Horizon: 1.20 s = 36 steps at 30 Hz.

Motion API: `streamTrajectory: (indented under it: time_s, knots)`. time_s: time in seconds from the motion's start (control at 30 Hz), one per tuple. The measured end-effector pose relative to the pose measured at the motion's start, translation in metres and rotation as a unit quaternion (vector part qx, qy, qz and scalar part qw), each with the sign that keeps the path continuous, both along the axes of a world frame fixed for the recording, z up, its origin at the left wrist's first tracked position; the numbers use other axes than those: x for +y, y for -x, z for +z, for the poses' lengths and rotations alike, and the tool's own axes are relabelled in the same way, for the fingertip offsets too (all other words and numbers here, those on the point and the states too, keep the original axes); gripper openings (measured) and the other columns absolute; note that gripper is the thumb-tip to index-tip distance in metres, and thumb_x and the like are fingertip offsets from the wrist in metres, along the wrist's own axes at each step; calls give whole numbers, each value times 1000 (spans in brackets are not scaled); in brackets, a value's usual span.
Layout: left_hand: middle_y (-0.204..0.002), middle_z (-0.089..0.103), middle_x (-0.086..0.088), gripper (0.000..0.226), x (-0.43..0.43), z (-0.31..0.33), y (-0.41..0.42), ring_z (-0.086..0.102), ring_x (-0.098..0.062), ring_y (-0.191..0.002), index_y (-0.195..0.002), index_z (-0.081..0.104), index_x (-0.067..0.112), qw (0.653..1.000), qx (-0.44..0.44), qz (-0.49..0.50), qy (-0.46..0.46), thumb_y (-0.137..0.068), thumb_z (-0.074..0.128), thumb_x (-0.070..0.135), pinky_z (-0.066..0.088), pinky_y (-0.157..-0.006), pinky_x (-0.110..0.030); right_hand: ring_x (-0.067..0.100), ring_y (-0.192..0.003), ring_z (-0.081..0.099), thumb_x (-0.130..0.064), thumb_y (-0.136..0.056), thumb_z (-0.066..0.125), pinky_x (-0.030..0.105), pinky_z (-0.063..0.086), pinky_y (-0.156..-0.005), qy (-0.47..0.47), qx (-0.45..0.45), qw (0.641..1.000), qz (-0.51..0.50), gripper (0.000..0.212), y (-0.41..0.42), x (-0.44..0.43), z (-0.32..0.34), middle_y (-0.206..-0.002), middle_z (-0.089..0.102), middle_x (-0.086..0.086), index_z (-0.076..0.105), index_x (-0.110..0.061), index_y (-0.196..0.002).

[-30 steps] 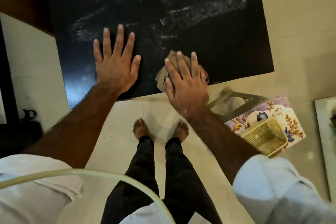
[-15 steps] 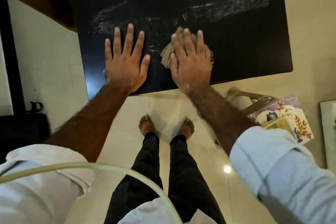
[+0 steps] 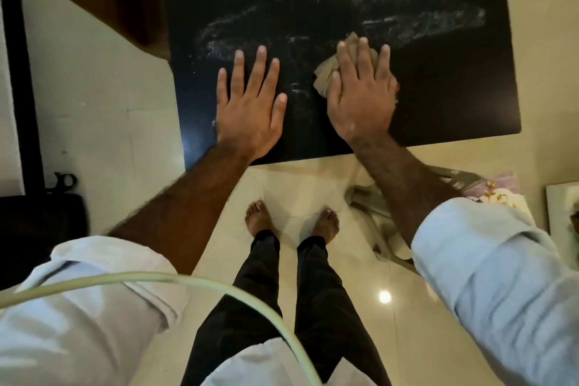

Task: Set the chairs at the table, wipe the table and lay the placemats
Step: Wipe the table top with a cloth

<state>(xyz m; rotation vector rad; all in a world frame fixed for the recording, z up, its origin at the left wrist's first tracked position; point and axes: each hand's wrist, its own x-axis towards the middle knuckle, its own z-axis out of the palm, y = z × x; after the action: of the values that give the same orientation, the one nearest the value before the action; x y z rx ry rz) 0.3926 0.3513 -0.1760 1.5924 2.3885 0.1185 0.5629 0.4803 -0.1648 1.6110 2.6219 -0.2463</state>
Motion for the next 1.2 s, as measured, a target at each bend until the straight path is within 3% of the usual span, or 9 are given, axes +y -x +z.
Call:
streamTrajectory:
  time_s: [0.27, 0.4, 0.57, 0.7, 0.8, 0.9, 0.97, 1.03, 1.2]
  knots:
    - [-183, -14, -5, 73, -37, -4, 52, -10, -35, -169, -175, -7, 28, 999, 41, -8, 29, -114, 16, 60, 6, -136, -61, 34, -171, 1, -55, -113, 25, 62, 26, -128, 50, -29, 992, 115, 65, -30, -111, 4, -185, 7, -2, 16, -39, -175]
    - [-184, -12, -5, 72, -38, -2, 56, -9, -35, -170, -175, -4, 27, 999, 46, -15, 10, -114, 14, 59, 7, -136, -61, 36, -171, -1, -56, -112, 23, 66, 28, -127, 60, -40, 996, 51, 66, -44, -90, 7, -185, 5, -3, 11, -40, -175]
    - [-184, -12, -5, 72, -36, -2, 59, -9, -33, -170, -176, -4, 26, 999, 39, -17, 6, -113, 10, 58, 5, -136, -60, 42, -169, 6, -55, -112, 25, 66, 29, -128, 30, 5, 1000, -5, 66, 19, -33, 2, -184, 15, 4, 20, -36, -175]
    - [-185, -7, -1, 71, -37, 0, 63, -9, -27, -170, -176, 2, 22, 1000, -12, -10, 13, -113, 13, 52, -1, -137, -54, 42, -169, 12, -55, -111, 27, 62, 27, -128, 16, 16, 997, 74, 67, 63, -53, -4, -183, 20, 4, 28, -32, -174]
    - [-185, 6, 3, 66, -41, 6, 68, -4, -21, -170, -176, 16, 22, 994, -107, 15, -20, -114, 15, 45, -3, -138, -50, 39, -169, 10, -53, -112, 29, 56, 19, -130, 22, 28, 992, 123, 65, 60, -93, -5, -183, 21, 3, 30, -32, -174]
    - [-183, 15, 3, 65, -39, 24, 62, 1, -18, -170, -174, 24, 23, 974, -205, 79, -50, -113, 17, 44, -2, -138, -53, 35, -170, 2, -49, -113, 25, 61, 19, -131, 120, 84, 982, 121, 63, 51, -98, 9, -184, 18, 0, 23, -35, -175]
    - [-183, 15, 2, 64, -36, 34, 45, 3, -19, -170, -174, 24, 23, 979, -180, 91, -41, -115, 19, 48, -1, -138, -52, 32, -170, 7, -44, -113, 26, 64, 26, -129, 137, 142, 979, 57, 62, 39, -78, 24, -182, 24, -2, 24, -35, -174]
    - [-184, 11, -1, 67, -32, 40, 17, 0, -22, -170, -175, 20, 22, 993, -101, 52, -27, -116, 22, 53, 1, -137, -54, 30, -168, 19, -39, -108, 33, 59, 28, -131, 81, 164, 983, -17, 64, 18, -47, 30, -178, 35, -2, 33, -31, -172]
    - [-184, -2, -7, 78, -11, 29, -54, -6, -32, -170, -176, 10, 21, 998, 24, -60, 15, -112, 20, 64, 3, -136, -58, 35, -163, 29, -35, -111, 42, 54, 29, -132, -4, 94, 995, -21, 58, -27, -6, 5, -176, 38, 9, 43, -19, -167]
